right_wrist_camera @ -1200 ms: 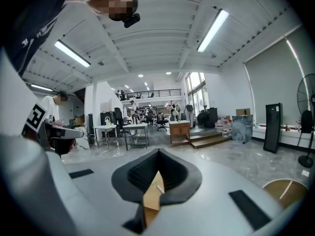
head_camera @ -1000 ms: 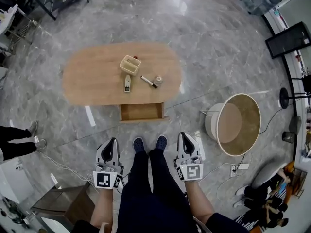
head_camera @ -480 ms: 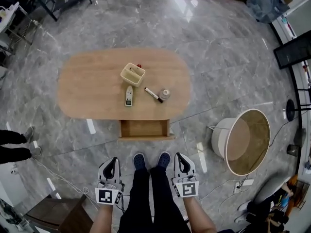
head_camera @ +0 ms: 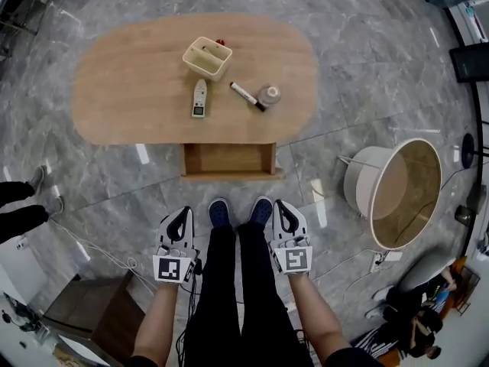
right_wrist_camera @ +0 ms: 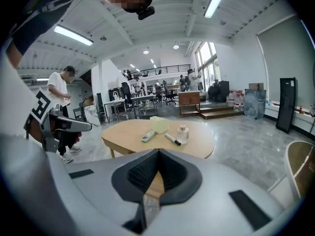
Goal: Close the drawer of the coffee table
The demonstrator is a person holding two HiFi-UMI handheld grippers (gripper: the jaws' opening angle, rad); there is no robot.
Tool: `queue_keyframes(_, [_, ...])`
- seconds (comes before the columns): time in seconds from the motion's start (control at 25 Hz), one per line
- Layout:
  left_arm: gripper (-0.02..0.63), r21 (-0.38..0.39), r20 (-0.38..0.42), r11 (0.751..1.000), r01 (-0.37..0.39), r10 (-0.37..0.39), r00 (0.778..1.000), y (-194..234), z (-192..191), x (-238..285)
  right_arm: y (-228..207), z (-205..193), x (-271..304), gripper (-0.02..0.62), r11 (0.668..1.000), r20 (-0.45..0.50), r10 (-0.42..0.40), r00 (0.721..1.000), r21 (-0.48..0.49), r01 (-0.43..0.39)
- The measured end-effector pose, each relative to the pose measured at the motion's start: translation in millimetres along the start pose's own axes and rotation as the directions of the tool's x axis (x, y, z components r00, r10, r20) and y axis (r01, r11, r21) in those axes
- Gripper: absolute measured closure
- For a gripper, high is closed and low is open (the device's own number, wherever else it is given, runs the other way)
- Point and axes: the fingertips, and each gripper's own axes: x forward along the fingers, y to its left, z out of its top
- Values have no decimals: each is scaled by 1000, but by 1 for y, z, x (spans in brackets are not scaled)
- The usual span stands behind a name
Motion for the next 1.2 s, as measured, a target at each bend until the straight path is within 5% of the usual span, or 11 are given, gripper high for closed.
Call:
queue_keyframes(0.24, [581,-25,-125,1000,-9,6,992,9,-90,28,3,-76,24,569,999,-113,15,993,35,-11])
queue_keyframes(0.52, [581,-50,-200,998,-26,15,980,23,-153,54,5,-144,58,569,998,-203,32,979,60,-20])
queue_keyframes(0.8, [581,-83,-333,995,-61,30,943,34,-226,69,-8,-224,87,569,983,-358,24,934,181,44])
queue_keyframes(0.96, [581,-157,-369,983,-94,30,929,43,-253,77,-12,-244,97,569,983,-393,19,919,175,55])
queue_keyframes(1.2, [581,-153,-418,981,-119,45,907,52,-281,90,-9,-257,106,569,984,-409,36,912,174,40])
